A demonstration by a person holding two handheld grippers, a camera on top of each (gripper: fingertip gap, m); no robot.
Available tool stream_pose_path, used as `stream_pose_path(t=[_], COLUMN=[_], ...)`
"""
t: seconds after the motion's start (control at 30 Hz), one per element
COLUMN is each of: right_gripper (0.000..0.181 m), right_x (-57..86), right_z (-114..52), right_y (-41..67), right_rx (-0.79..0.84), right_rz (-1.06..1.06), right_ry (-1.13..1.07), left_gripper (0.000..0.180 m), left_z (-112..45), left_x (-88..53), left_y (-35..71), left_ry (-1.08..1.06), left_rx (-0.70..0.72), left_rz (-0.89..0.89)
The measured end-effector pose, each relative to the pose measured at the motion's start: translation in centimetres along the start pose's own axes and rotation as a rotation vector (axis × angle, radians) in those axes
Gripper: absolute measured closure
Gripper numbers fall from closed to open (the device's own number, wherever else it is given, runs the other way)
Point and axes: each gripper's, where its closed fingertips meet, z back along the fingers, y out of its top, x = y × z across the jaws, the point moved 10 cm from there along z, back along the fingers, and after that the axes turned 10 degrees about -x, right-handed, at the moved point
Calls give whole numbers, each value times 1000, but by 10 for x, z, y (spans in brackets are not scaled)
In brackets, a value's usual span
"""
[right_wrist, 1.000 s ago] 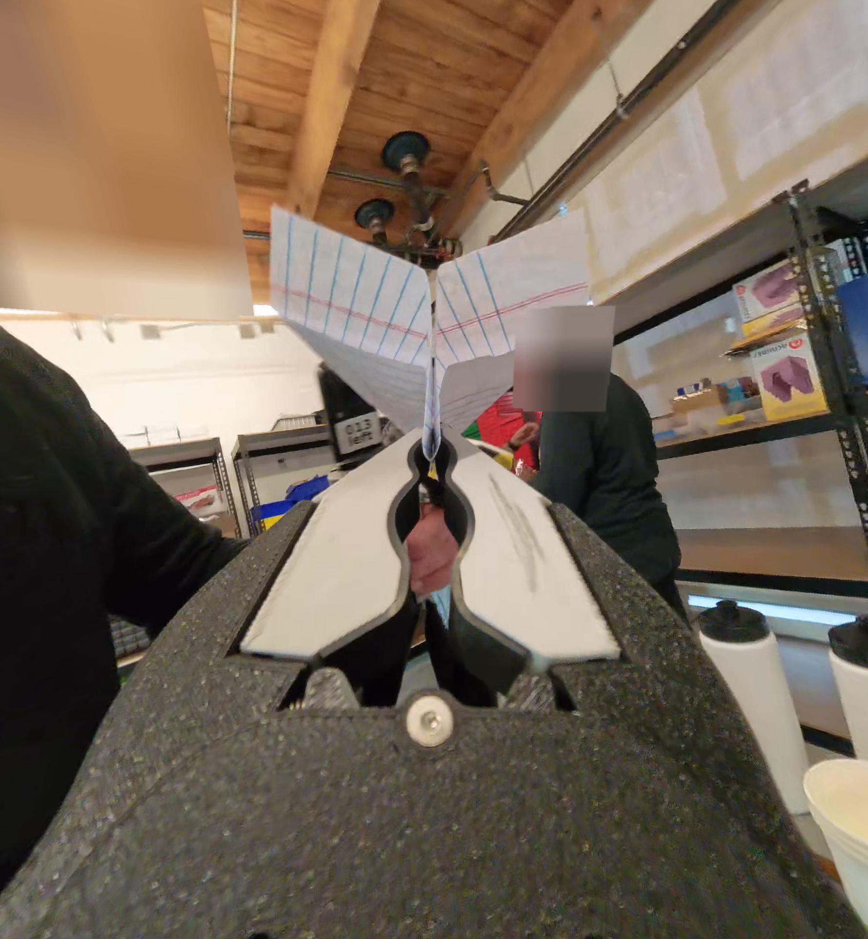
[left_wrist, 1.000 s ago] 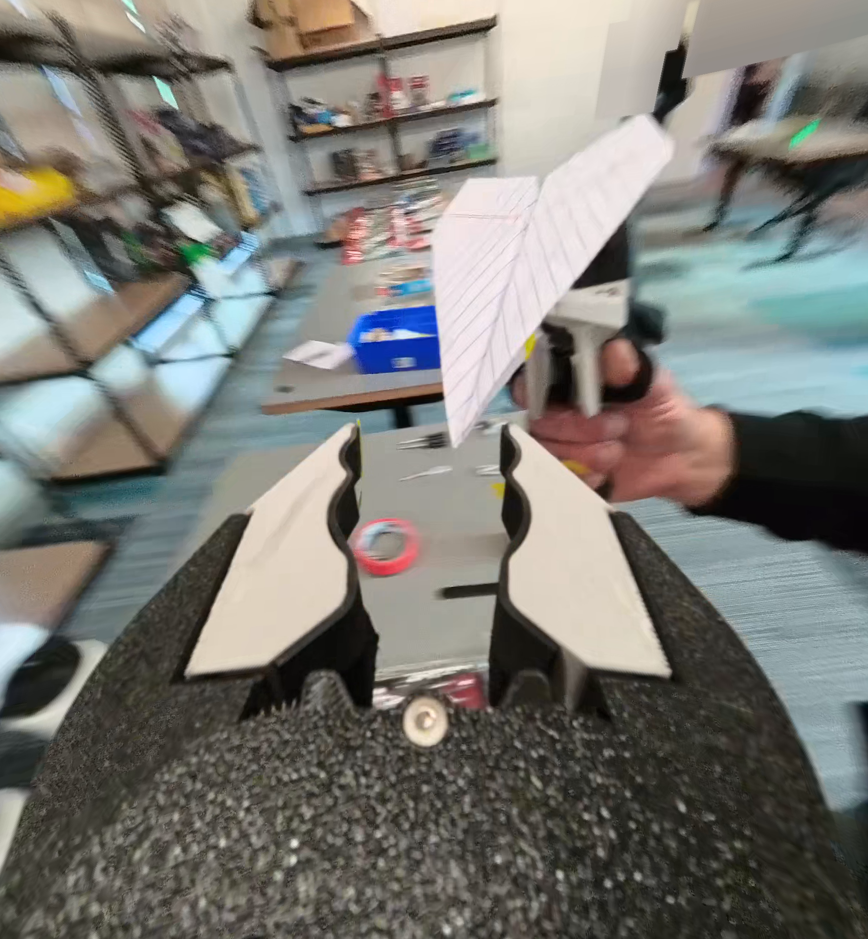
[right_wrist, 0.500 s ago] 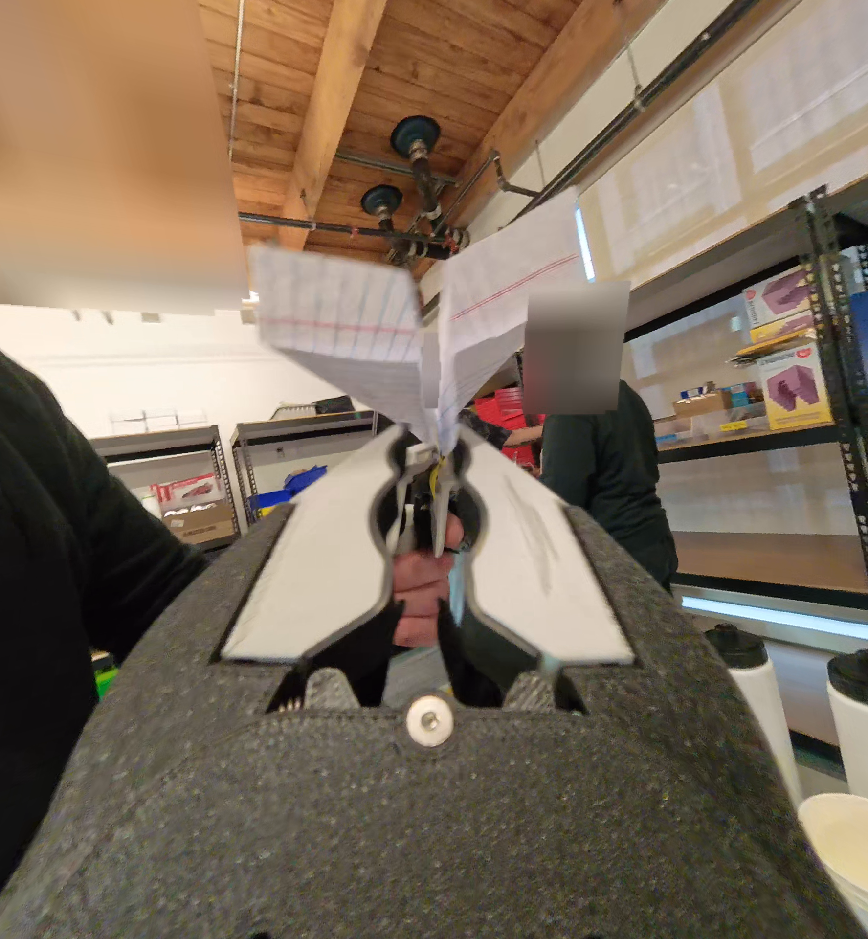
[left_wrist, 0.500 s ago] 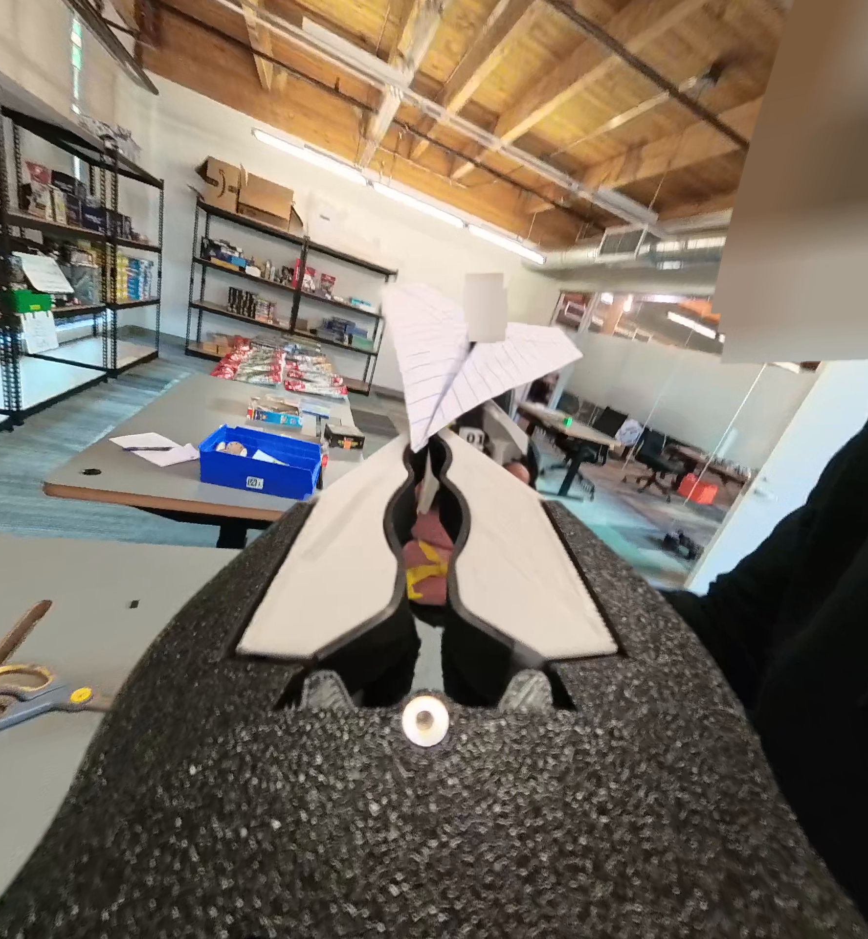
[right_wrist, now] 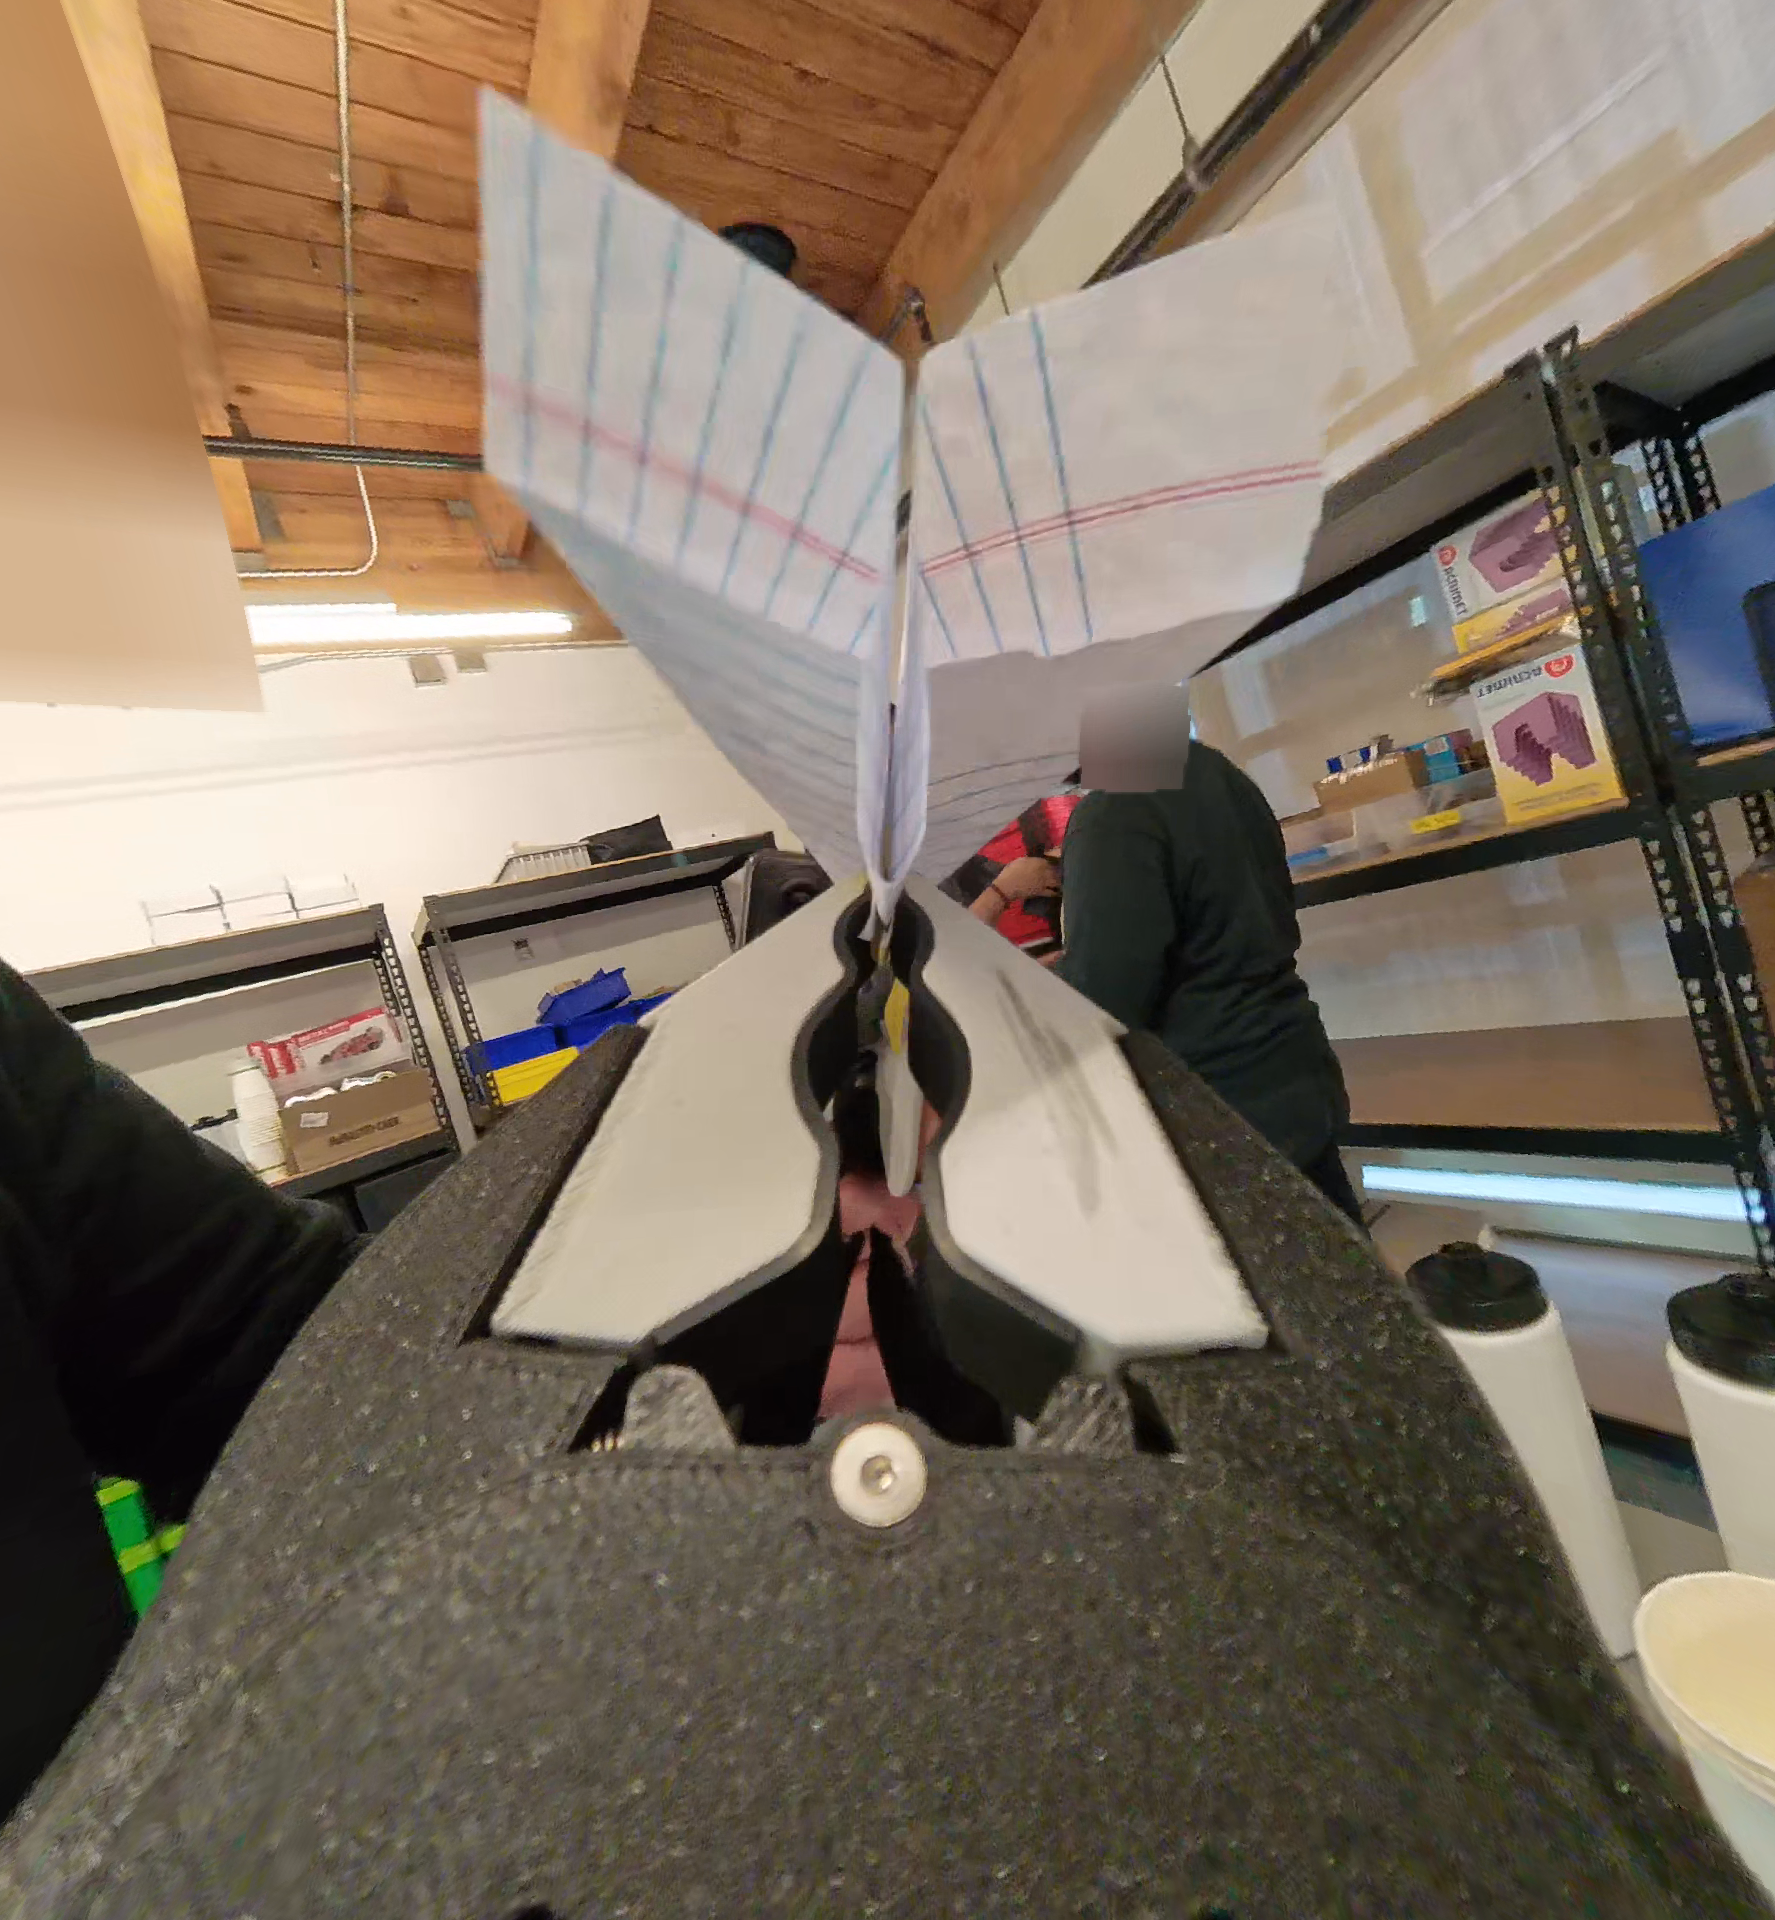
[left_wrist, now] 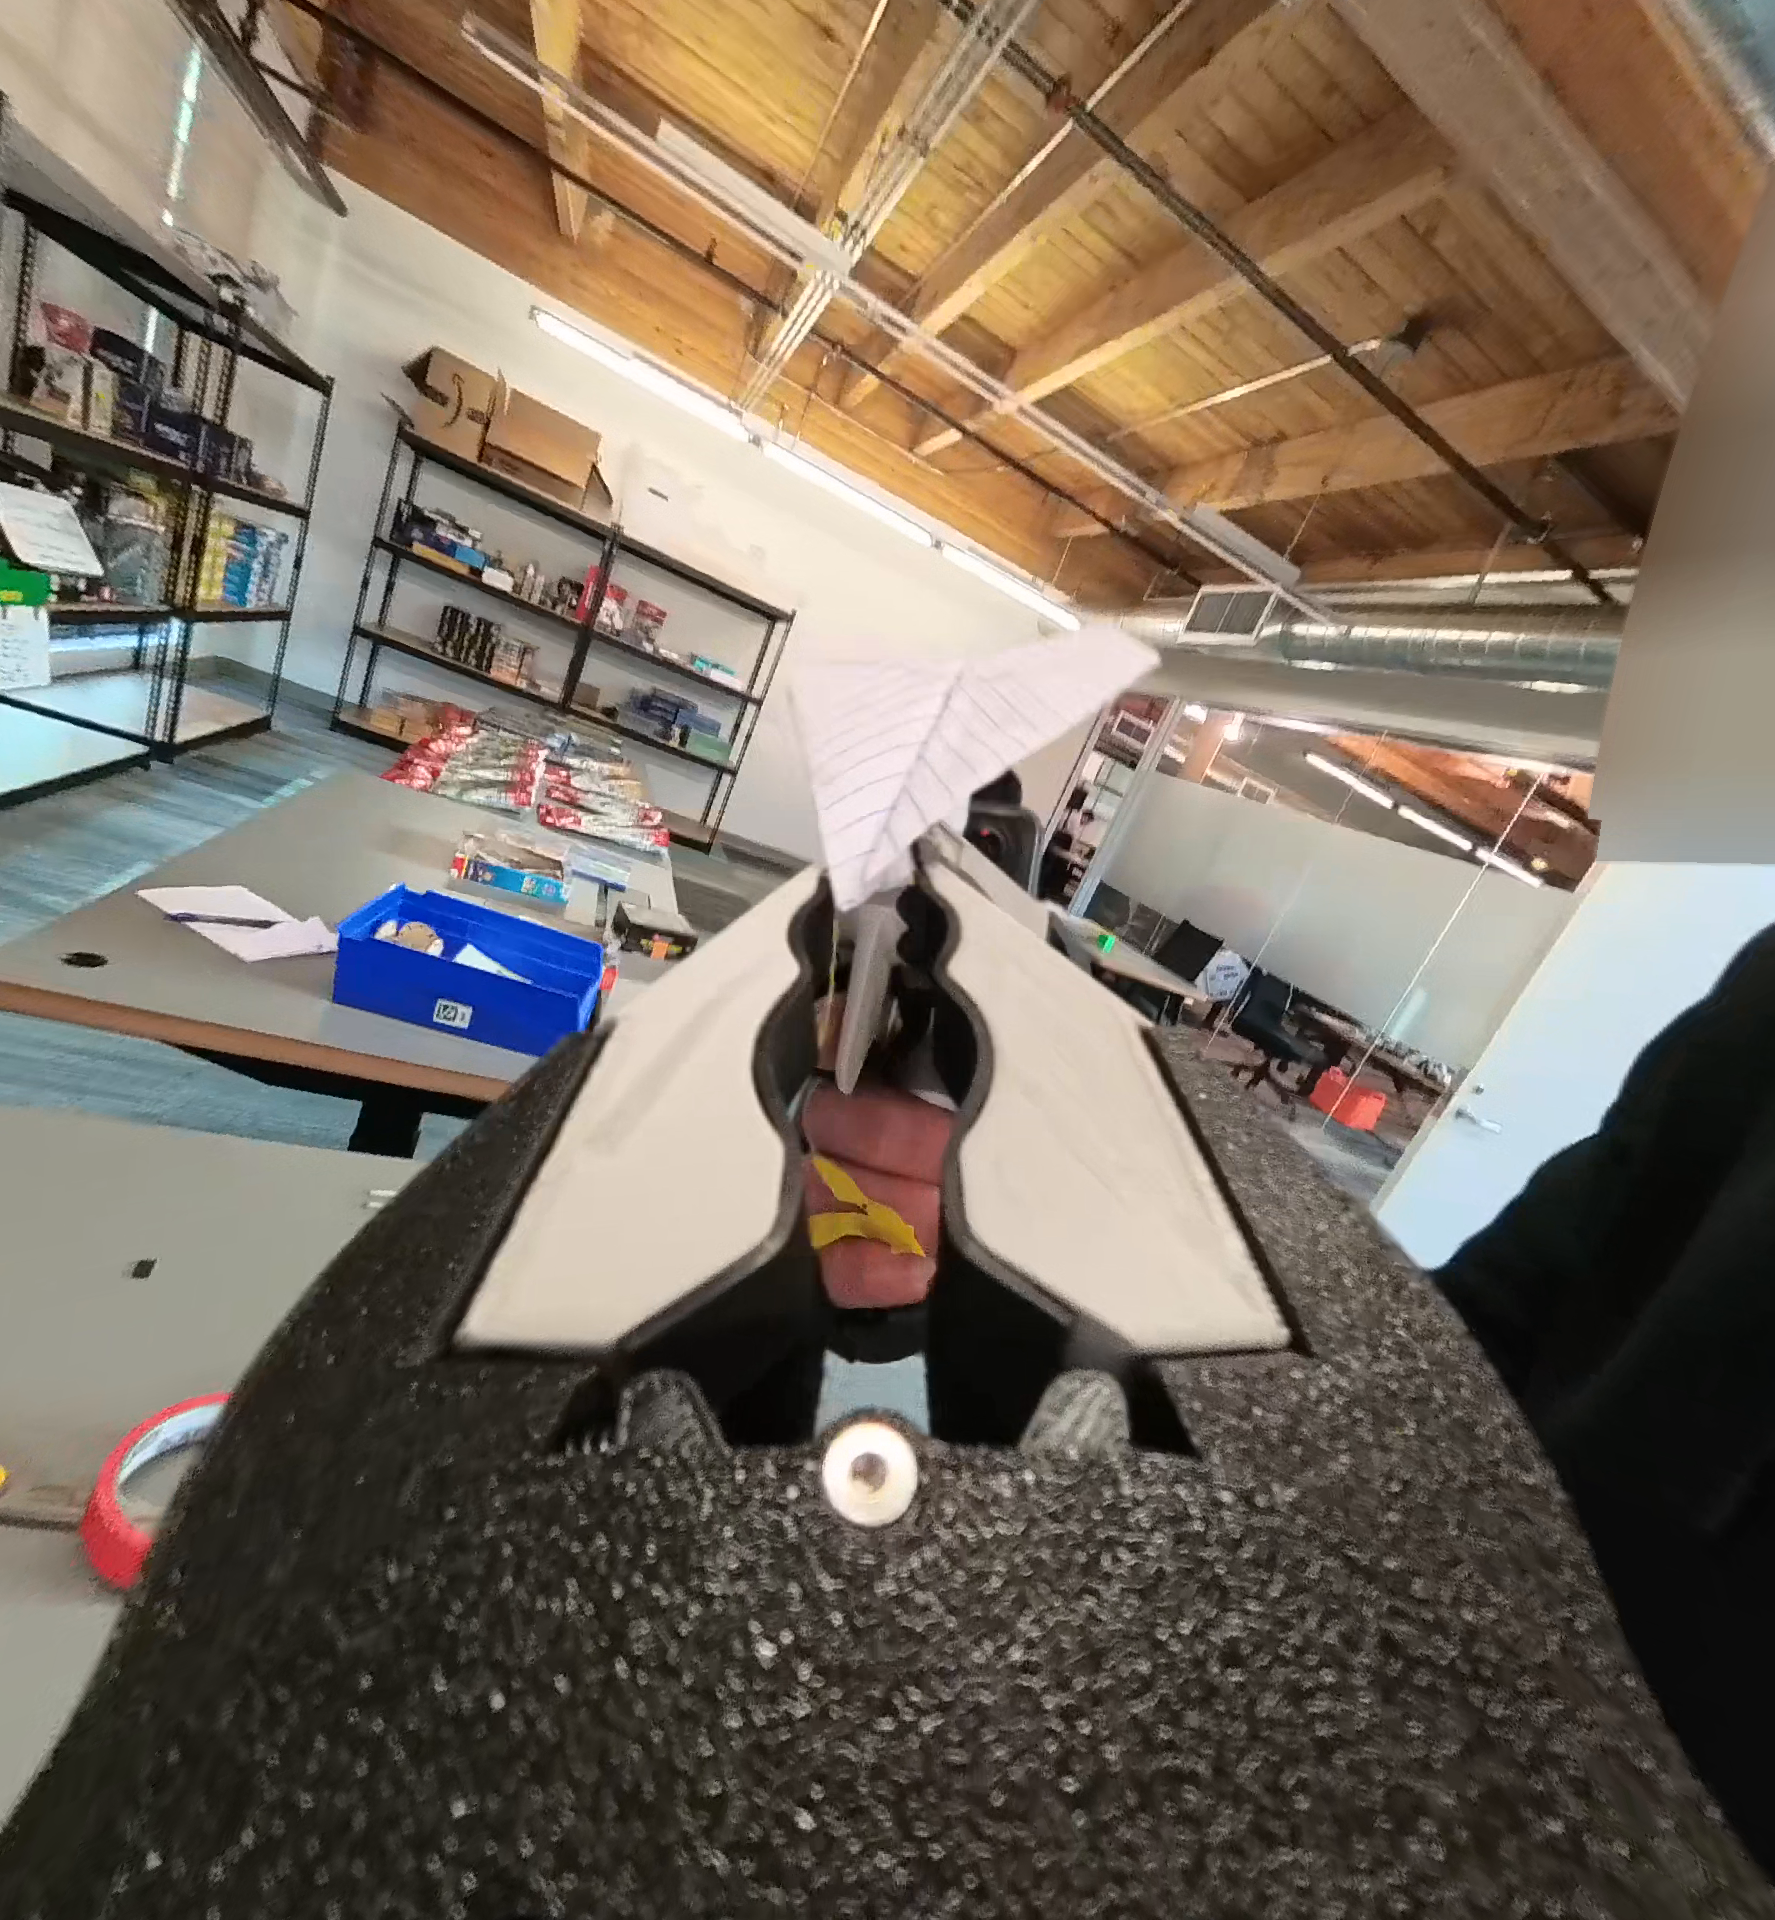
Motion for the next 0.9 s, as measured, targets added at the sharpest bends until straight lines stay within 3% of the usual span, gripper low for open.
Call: stream_pose_path(t=[0.13,0.37,0.5,0.6,0.8,0.9], right_gripper=[181,171,171,181,181,181], right_x=[2,7,9,10,12,13], right_z=[2,4,1,0,6,6], right_y=[7,13,15,16,27,34], right_rx=[-18,16,26,44,69,56], right_rz=[-14,-47,-58,-34,18,86], right_ry=[-16,-21,11,30,-35,-126], left_gripper=[180,180,180,180,143,141], left_z=[4,-1,-8,-13,-16,-17], left_x=[-4,-9,-7,-5,-10,-18], left_y=[2,5,4,4,7,5], left_ry=[-7,-23,-35,-25,40,41], left_rx=[52,98,103,103,84,78], left_rz=[19,39,9,-16,-12,37])
